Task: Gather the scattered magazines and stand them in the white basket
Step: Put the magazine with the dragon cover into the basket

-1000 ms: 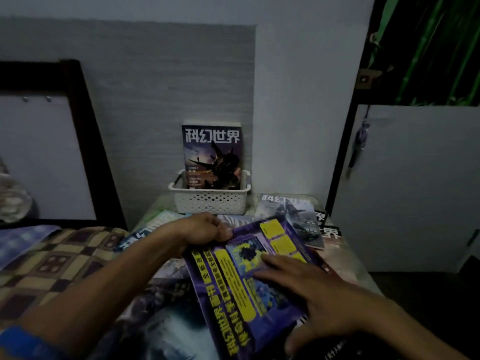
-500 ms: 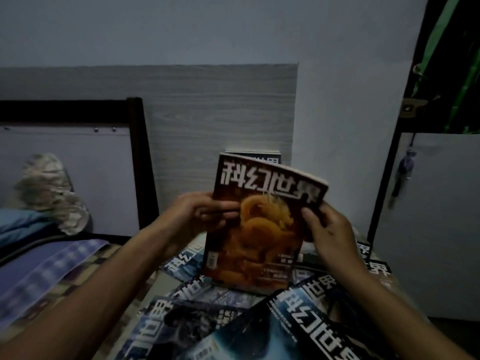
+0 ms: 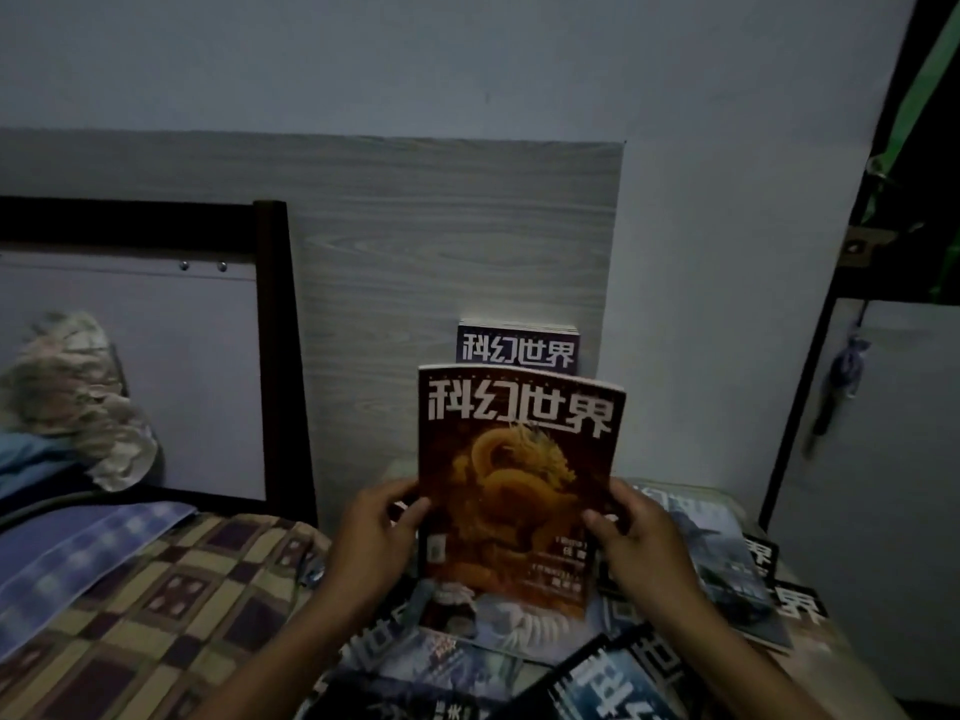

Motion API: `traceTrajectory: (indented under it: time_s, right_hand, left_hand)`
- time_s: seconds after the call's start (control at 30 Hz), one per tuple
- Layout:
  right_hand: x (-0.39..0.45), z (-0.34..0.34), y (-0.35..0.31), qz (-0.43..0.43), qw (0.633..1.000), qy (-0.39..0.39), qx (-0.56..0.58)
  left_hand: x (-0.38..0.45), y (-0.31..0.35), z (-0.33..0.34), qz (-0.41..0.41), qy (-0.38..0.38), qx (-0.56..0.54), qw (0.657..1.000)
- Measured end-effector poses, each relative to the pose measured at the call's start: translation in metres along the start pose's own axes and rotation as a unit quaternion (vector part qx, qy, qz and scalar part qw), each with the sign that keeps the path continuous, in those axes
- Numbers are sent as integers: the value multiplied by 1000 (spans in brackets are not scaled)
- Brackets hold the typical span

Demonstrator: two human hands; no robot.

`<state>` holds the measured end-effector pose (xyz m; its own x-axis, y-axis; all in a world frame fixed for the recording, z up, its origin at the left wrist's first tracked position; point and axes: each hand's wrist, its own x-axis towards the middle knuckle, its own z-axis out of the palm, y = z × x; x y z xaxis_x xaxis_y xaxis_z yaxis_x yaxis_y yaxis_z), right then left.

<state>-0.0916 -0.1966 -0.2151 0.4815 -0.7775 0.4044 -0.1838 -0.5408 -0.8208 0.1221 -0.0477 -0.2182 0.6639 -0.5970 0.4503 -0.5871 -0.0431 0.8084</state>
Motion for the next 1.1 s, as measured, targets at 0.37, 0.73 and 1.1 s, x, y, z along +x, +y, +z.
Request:
traceTrajectory:
  time_s: [0.37, 0.73, 1.1]
  right_hand:
    - [166, 8, -31, 31, 990, 123, 58]
    - [200, 64, 68, 111, 979, 165, -43]
    - [204, 67, 78, 143, 965, 219, -3]
  left_hand:
    - [165, 34, 33, 59, 104, -7, 993]
    - [193, -64, 108, -56, 52, 21, 997]
    - [186, -70, 116, -6, 27, 80, 996]
